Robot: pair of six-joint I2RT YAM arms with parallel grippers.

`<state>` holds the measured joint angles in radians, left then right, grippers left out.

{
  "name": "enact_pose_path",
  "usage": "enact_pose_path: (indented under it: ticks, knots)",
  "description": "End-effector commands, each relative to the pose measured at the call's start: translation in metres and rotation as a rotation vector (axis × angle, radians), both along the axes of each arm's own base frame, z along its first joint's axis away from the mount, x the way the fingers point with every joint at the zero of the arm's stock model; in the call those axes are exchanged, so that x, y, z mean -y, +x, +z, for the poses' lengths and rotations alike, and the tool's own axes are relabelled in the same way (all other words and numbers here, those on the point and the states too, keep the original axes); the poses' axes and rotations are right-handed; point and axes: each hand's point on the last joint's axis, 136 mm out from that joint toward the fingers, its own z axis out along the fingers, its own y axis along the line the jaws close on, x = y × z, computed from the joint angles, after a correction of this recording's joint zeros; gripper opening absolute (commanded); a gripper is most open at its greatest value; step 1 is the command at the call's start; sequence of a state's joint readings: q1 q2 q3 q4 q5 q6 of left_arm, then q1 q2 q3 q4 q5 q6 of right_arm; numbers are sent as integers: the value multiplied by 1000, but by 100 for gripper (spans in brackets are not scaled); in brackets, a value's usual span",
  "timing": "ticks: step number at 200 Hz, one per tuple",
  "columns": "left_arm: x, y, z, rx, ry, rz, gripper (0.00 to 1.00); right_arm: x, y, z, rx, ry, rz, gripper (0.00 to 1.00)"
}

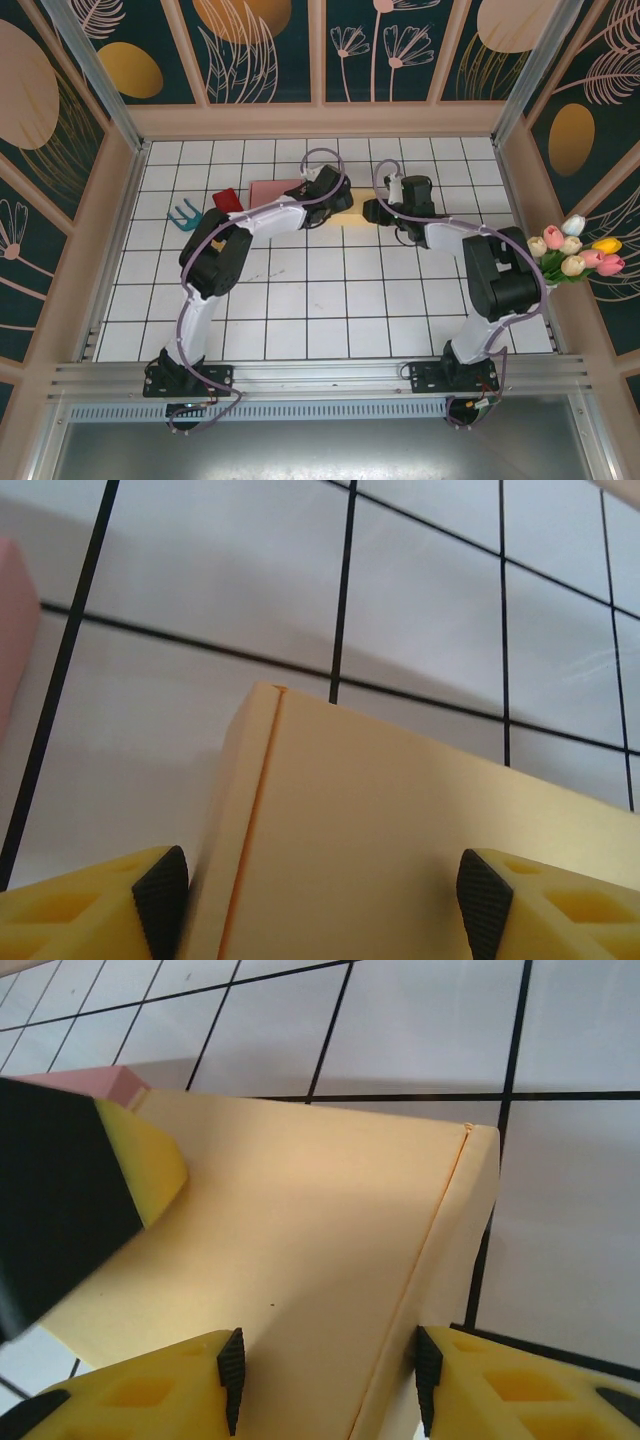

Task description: Fold the paper box

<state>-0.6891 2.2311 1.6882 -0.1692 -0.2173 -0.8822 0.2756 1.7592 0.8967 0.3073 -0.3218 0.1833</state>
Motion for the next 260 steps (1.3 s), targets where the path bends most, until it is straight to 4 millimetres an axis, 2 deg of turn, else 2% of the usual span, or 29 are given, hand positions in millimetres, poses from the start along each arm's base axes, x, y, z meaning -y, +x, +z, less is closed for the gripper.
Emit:
enact_pose_path:
  ticks: [1, 56, 89, 102, 119, 135, 138, 143, 152, 166, 167, 170, 173, 178, 180, 182, 201, 204, 223, 245, 260]
  knots:
    - [11, 5, -5, -9, -7, -45, 73, -7, 22, 15, 86, 43, 16, 51]
    - [-6, 12, -19, -9, 30, 11, 77, 3, 38, 7, 115, 13, 0, 51]
    - [-19, 20, -12, -2, 58, 45, 83, 12, 36, -1, 117, -17, -33, 53]
    - [-23, 21, 1, 18, 68, 52, 84, 20, 32, 3, 128, -17, -59, 54]
    - [-25, 18, 29, 59, 50, 40, 87, 31, 28, 17, 139, -21, -87, 55]
    - [-33, 10, 65, 128, 28, 29, 89, 42, 20, 33, 163, -37, -114, 56]
    - [-36, 9, 69, 141, 27, 31, 97, 45, 18, 37, 170, -41, -120, 56]
    - [-39, 5, 82, 171, 24, 26, 98, 49, 14, 41, 180, -51, -134, 56]
    - [-48, -3, 103, 233, 22, 16, 99, 59, 7, 52, 204, -68, -164, 62]
    - [-63, -18, 125, 310, 45, -4, 99, 78, -7, 66, 252, -99, -231, 76]
    - [-65, -19, 127, 314, 48, -5, 98, 80, -8, 66, 253, -103, -240, 78]
    - [-69, -23, 130, 329, 56, -6, 99, 84, -11, 70, 268, -109, -257, 95]
    - [-74, -27, 134, 344, 65, -5, 99, 90, -14, 73, 281, -120, -281, 98]
    - [-83, -32, 138, 368, 80, 3, 98, 100, -20, 78, 308, -137, -325, 99]
    - [-87, -35, 133, 365, 100, 2, 99, 103, -23, 79, 317, -145, -341, 99]
    - [-91, -38, 143, 393, 89, 10, 99, 106, -26, 80, 326, -149, -351, 99]
    - [-132, -68, 152, 511, 168, 54, 99, 139, -56, 97, 512, -235, -478, 99]
    - [-142, -75, 145, 516, 196, 61, 99, 144, -62, 100, 549, -237, -495, 99]
    - [-187, -107, 149, 659, 305, 116, 99, 160, -91, 109, 690, -224, -547, 99]
    - [-241, -136, 144, 713, 394, 266, 99, 182, -90, 98, 618, -248, -619, 99]
    - [-259, -144, 137, 723, 415, 282, 99, 191, -92, 90, 608, -217, -638, 99]
